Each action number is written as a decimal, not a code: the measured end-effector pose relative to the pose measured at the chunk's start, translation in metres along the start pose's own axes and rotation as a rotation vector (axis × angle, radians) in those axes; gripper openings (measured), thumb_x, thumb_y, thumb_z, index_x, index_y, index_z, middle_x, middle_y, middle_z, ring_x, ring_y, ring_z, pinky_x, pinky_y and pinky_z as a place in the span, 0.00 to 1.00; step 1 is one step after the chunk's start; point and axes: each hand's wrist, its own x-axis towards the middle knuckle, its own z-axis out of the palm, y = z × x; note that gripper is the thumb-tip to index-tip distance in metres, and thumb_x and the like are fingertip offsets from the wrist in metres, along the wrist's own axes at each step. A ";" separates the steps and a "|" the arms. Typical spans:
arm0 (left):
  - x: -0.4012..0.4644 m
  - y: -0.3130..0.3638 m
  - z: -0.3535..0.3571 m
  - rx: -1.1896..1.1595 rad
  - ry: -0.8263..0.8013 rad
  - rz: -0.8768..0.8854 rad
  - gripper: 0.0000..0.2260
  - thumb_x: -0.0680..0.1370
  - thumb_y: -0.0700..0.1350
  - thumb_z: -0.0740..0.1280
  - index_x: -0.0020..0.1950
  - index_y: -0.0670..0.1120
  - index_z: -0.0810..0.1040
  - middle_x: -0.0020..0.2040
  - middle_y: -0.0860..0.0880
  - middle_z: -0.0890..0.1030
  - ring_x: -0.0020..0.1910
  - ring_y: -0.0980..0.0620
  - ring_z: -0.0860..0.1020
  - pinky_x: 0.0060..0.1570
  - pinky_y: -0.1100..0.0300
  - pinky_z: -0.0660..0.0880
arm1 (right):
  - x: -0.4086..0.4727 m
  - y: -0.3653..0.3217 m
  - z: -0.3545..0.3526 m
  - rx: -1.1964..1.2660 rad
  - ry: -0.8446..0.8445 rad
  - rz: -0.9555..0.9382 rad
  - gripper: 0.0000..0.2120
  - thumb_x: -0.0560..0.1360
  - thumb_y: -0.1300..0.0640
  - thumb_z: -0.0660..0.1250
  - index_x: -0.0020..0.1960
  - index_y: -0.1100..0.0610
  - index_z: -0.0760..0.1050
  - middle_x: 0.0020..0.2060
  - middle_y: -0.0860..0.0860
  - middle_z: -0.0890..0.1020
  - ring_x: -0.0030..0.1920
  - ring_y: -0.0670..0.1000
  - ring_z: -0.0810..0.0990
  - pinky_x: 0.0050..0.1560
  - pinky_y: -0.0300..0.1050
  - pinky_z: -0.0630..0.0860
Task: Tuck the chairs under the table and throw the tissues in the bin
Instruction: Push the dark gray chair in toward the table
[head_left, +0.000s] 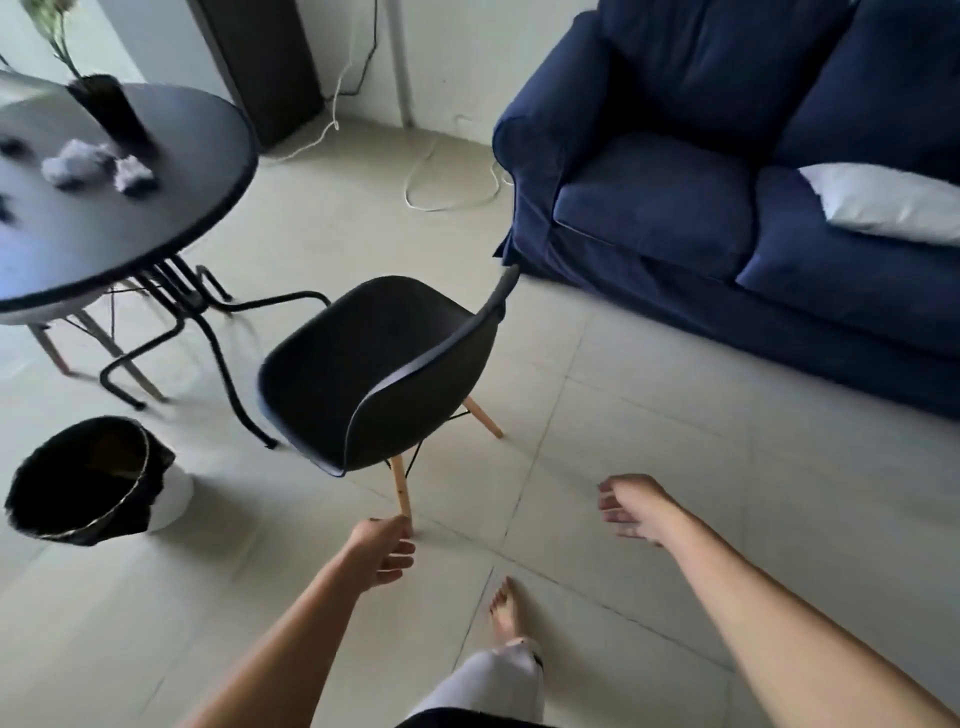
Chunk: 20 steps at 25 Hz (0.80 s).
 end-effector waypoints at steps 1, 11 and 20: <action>0.005 0.006 0.000 -0.041 0.022 -0.014 0.11 0.79 0.44 0.61 0.39 0.40 0.74 0.38 0.43 0.77 0.36 0.46 0.75 0.43 0.57 0.71 | 0.008 -0.023 0.000 -0.023 -0.023 -0.025 0.05 0.78 0.59 0.57 0.51 0.57 0.71 0.34 0.53 0.74 0.32 0.50 0.72 0.40 0.43 0.69; -0.015 0.058 0.003 -0.534 0.219 -0.048 0.12 0.80 0.46 0.60 0.46 0.39 0.77 0.44 0.41 0.79 0.42 0.44 0.78 0.45 0.56 0.73 | 0.050 -0.205 0.016 -0.257 -0.303 -0.189 0.11 0.79 0.57 0.56 0.56 0.58 0.74 0.39 0.53 0.78 0.42 0.55 0.77 0.47 0.49 0.74; -0.080 0.144 0.002 -0.732 0.571 0.177 0.17 0.79 0.60 0.57 0.48 0.47 0.72 0.42 0.47 0.78 0.41 0.49 0.79 0.41 0.53 0.77 | 0.064 -0.340 0.028 -0.289 -0.426 -0.089 0.27 0.78 0.51 0.60 0.74 0.60 0.60 0.70 0.63 0.67 0.69 0.61 0.69 0.62 0.55 0.74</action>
